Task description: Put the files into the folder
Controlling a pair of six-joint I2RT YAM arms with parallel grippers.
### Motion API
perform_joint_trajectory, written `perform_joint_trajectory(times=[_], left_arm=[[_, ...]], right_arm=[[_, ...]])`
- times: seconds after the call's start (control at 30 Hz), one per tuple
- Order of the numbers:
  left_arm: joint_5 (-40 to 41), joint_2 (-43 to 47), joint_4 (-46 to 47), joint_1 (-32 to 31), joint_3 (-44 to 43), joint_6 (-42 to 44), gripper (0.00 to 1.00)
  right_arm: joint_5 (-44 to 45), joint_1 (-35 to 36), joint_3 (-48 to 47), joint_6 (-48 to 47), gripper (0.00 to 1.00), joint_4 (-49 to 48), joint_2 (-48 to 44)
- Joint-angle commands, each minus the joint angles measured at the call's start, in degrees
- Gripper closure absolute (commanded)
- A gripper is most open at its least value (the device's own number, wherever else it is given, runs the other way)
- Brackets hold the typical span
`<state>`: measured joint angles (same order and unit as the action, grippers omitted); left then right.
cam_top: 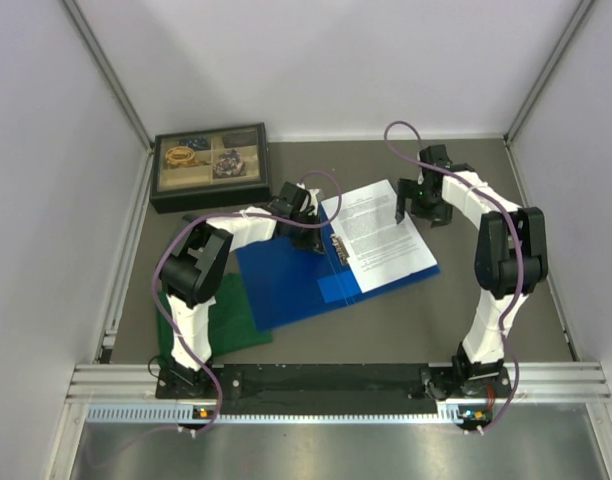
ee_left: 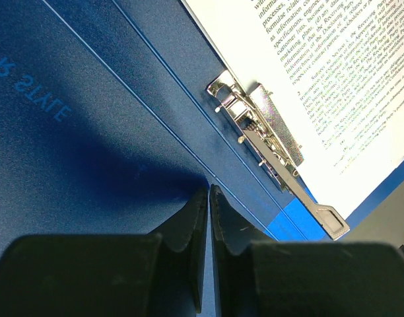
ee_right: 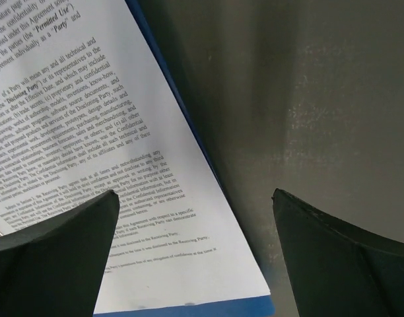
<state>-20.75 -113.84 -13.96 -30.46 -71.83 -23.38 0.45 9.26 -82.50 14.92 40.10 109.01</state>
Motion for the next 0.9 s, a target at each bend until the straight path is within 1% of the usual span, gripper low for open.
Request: perform_joint_trajectory(times=[0.0, 0.03, 0.13, 0.2, 0.33, 0.4, 0.47, 0.6, 0.7, 0.83, 0.87], left_arm=[[5.37, -4.63, -6.96, -0.48, 4.16, 2.99, 0.89], [5.37, -4.63, -6.96, -0.48, 4.07, 2.99, 0.89], [5.46, -4.63, -6.96, -0.57, 4.07, 2.99, 0.89], [5.46, -4.72, -6.96, -0.57, 4.07, 2.99, 0.89], [5.37, -4.72, -6.96, -0.57, 3.98, 2.99, 0.9], [5.37, -4.64, -6.96, -0.48, 4.07, 2.99, 0.9], [5.28, -4.55, -6.88, -0.48, 4.16, 2.99, 0.9], [5.2, -4.46, -6.7, -0.48, 4.33, 3.07, 0.9], [5.11, -4.46, -6.7, -0.57, 4.33, 3.16, 0.9], [5.02, -4.63, -6.7, -0.48, 4.16, 3.07, 0.9], [5.02, -4.81, -6.7, -0.57, 4.16, 3.07, 0.9]], right_arm=[[-0.18, 1.47, -0.65, -5.07, 0.01, 0.07, 1.37], [-2.27, 1.64, -0.65, -5.07, 0.01, 0.07, 1.64], [-4.66, 2.43, -0.21, -4.37, 0.01, -0.2, 2.08], [-5.1, 4.45, 0.49, -3.49, 0.01, -0.46, 1.65], [-7.12, 5.42, 1.81, -1.56, 0.01, -1.25, 0.15], [-5.99, 5.33, 1.99, -1.56, 0.01, -1.25, -0.2], [-2.74, 5.07, 1.47, -2.08, 0.01, -0.46, -0.55], [-2.03, 3.58, 2.16, -2.61, 0.01, -0.37, -2.04], [0.68, 3.31, 3.57, -3.49, 0.01, -1.07, -3.71], [-0.18, 3.05, 4.1, -3.58, 0.01, -1.07, -2.75], [-1.58, 3.14, 4.71, -3.32, 0.01, -1.6, -2.58]])
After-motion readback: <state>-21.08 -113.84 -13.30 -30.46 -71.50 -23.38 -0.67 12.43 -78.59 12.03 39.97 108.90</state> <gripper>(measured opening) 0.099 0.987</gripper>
